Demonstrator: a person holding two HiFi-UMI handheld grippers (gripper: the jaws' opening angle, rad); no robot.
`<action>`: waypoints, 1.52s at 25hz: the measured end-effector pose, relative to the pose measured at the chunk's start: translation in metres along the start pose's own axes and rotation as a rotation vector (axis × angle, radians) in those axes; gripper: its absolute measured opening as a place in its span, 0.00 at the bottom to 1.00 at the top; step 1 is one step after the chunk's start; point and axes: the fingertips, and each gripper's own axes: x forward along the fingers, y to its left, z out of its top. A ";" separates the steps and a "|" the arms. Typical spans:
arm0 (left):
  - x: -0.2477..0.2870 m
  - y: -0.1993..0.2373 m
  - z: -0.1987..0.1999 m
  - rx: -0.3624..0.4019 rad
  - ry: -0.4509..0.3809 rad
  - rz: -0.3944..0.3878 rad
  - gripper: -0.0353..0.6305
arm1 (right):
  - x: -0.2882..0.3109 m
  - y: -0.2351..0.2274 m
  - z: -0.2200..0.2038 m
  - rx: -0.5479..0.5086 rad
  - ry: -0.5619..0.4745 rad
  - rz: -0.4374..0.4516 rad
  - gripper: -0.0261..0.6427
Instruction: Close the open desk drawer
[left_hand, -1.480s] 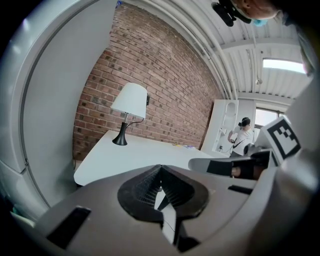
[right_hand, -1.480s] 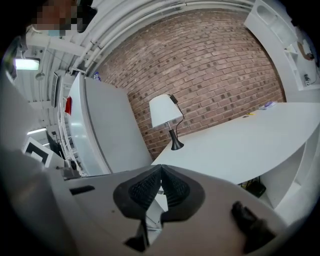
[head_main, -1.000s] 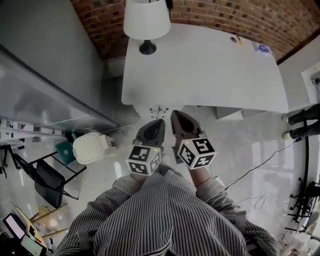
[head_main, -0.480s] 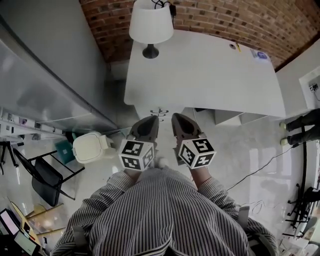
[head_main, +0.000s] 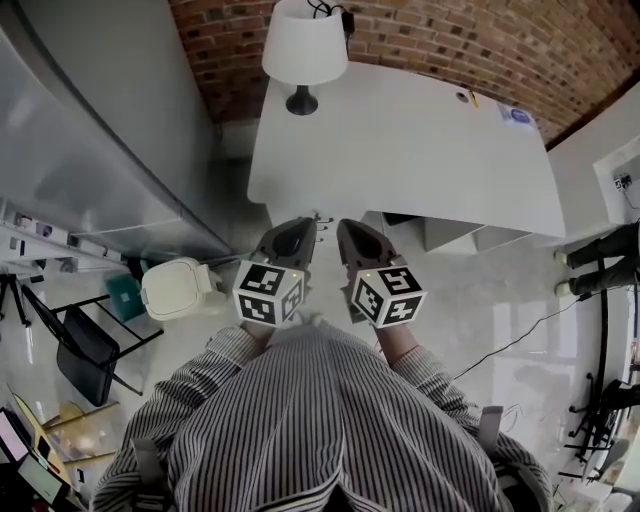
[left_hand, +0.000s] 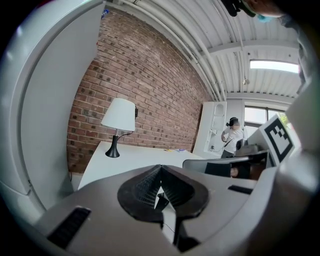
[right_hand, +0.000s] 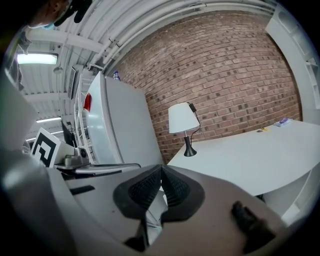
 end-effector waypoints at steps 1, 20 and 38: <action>-0.001 0.000 0.000 0.001 0.002 0.000 0.07 | 0.000 0.002 0.000 0.000 0.000 0.004 0.06; 0.001 -0.009 0.000 0.010 0.013 -0.015 0.07 | -0.002 0.005 -0.001 -0.047 0.034 0.032 0.06; -0.003 -0.025 -0.012 0.012 0.030 -0.047 0.07 | -0.005 0.015 -0.016 -0.244 0.138 0.189 0.06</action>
